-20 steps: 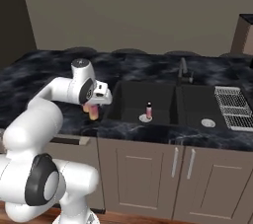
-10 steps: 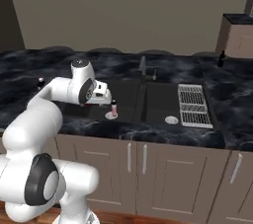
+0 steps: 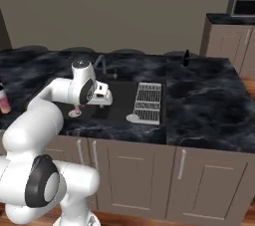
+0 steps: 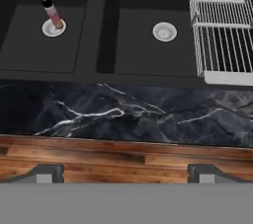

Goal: Place the large bottle from the dining counter next to the other large bottle outside the sink, and place the small bottle from the dining counter next to the other small bottle inside the sink.

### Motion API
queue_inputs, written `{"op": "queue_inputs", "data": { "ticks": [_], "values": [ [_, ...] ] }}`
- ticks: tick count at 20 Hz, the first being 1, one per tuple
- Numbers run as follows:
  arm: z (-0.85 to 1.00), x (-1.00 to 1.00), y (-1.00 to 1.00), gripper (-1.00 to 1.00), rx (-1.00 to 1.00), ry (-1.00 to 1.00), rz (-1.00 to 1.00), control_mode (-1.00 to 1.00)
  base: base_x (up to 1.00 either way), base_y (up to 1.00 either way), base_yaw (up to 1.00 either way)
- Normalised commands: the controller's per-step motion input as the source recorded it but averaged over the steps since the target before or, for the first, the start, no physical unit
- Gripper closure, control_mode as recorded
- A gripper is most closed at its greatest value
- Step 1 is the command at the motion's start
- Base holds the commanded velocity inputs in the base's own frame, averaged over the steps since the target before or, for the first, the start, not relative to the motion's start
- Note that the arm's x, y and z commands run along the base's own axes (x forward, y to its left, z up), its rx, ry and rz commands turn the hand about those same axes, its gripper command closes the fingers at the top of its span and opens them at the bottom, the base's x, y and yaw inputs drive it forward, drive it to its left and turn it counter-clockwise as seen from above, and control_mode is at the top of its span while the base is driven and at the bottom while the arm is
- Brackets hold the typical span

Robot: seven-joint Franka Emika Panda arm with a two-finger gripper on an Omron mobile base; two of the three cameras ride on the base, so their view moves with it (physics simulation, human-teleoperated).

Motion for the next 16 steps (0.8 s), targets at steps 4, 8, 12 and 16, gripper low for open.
{"op": "queue_inputs", "data": {
  "ticks": [4, 8, 12, 16],
  "values": [
    [0.00, 0.00, 0.00, -1.00, 0.00, 0.00, 0.00, 1.00, 0.00, -0.93, 0.00],
    [0.00, 0.00, 0.00, -1.00, 0.00, 0.00, 0.00, 1.00, 0.00, -0.94, 0.00],
    [0.00, 0.00, 0.00, -1.00, 0.00, 0.00, 0.00, 1.00, 0.00, -0.97, 0.00],
    [0.00, 0.00, 0.00, -1.00, 0.00, 0.00, 0.00, 1.00, 0.00, -0.97, 0.00]
  ]
}}
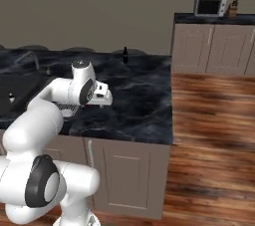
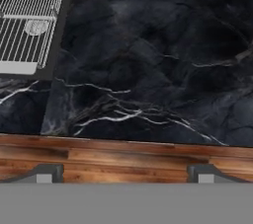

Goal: Place the large bottle from the dining counter next to the other large bottle outside the sink, and place the small bottle from the dining counter next to the other small bottle inside the sink.

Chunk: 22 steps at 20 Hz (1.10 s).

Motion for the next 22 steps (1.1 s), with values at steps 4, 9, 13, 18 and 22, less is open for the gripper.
{"op": "queue_inputs", "data": {
  "ticks": [4, 9, 13, 18, 22],
  "values": [
    [0.00, 0.00, 0.00, -1.00, 0.00, 0.00, 0.00, 1.00, 0.00, -0.99, 0.00],
    [0.00, 0.00, 0.00, -1.00, 0.00, 0.00, 0.00, 1.00, 0.00, -1.00, 0.00],
    [0.00, 0.00, 0.00, -1.00, 0.00, 0.00, 0.00, 1.00, 0.00, -0.99, 0.00],
    [0.00, 0.00, 0.00, -1.00, 0.00, 0.00, 0.00, 1.00, 0.20, -0.96, 0.00],
    [0.00, 0.00, 0.00, -1.00, 0.00, 0.00, 0.00, 1.00, 0.65, -0.84, 0.00]
  ]
}}
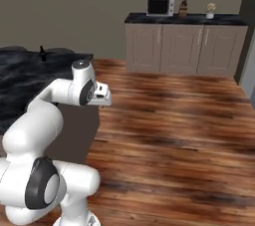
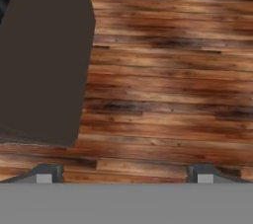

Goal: Place the large bottle from the dining counter next to the other large bottle outside the sink, and place the small bottle from the dining counter next to the other small bottle inside the sink.

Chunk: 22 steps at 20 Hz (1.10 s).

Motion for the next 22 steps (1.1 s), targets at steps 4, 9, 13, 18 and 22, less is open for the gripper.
{"op": "queue_inputs", "data": {
  "ticks": [4, 9, 13, 18, 22],
  "values": [
    [0.00, 0.00, 0.00, -1.00, 0.00, 0.00, 0.00, 1.00, 1.00, -0.60, -0.04],
    [0.00, 0.00, 0.00, -1.00, 0.00, 0.00, 0.00, 1.00, 1.00, -0.54, -0.04],
    [0.00, 0.00, 0.00, -1.00, 0.00, 0.00, 0.00, 1.00, 1.00, -0.48, -0.02],
    [0.00, 0.00, 0.00, -1.00, 0.00, 0.00, 0.00, 1.00, 1.00, -0.31, 0.01],
    [0.00, 0.00, 0.00, -1.00, 0.00, 0.00, 0.00, 1.00, 1.00, -0.14, 0.18]
  ]
}}
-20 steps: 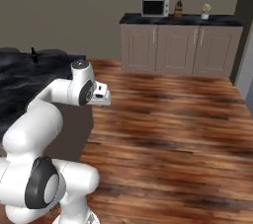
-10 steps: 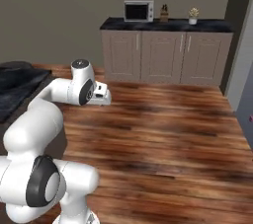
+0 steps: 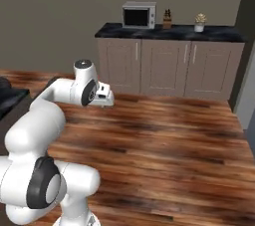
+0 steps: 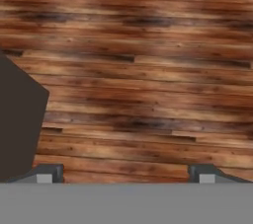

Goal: Place the large bottle from the dining counter next to the other large bottle outside the sink, and place the small bottle from the dining counter next to the other small bottle inside the sink.

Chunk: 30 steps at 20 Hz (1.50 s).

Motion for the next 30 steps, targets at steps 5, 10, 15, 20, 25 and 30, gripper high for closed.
{"op": "queue_inputs", "data": {
  "ticks": [5, 10, 15, 20, 25, 30],
  "values": [
    [0.00, 0.00, 0.00, -1.00, 0.00, 0.00, 0.00, 1.00, 1.00, -0.16, 0.44],
    [0.00, 0.00, 0.00, -1.00, 0.00, 0.00, 0.00, 1.00, 0.97, -0.37, 0.57],
    [0.00, 0.00, 0.00, -1.00, 0.00, 0.00, 0.00, 1.00, 0.72, -0.44, 0.58],
    [0.00, 0.00, 0.00, -1.00, 0.00, 0.00, 0.00, 1.00, 0.21, -0.54, 0.54],
    [0.00, 0.00, 0.00, -1.00, 0.00, 0.00, 0.00, 1.00, 0.00, -0.62, 0.58],
    [0.00, 0.00, 0.00, -1.00, 0.00, 0.00, 0.00, 1.00, 0.02, -0.66, 0.56]
  ]
}}
